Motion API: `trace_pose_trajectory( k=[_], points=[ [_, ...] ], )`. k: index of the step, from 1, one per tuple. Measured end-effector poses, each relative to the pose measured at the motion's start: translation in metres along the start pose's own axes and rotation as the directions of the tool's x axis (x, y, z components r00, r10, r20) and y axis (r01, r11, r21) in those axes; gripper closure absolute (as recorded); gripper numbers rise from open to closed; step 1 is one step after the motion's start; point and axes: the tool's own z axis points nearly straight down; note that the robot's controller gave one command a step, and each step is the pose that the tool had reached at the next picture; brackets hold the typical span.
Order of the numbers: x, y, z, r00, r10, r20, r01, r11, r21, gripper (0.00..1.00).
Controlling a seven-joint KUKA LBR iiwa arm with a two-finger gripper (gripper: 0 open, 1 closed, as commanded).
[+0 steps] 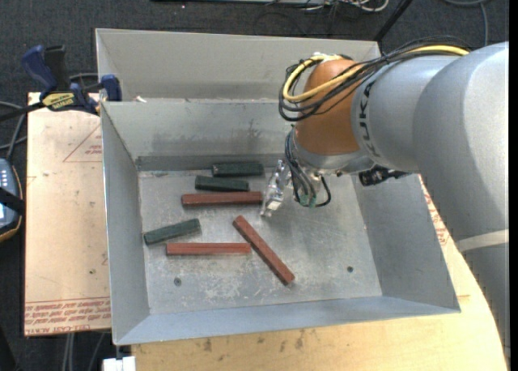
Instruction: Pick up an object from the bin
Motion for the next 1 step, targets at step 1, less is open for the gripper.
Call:
trace_pose_trajectory(
  k=[1],
  points=[
    [0.0072,-0.0034,-0.02,1.0,0.022,-0.014,-0.022,1.0,0.006,1.0]
  ],
)
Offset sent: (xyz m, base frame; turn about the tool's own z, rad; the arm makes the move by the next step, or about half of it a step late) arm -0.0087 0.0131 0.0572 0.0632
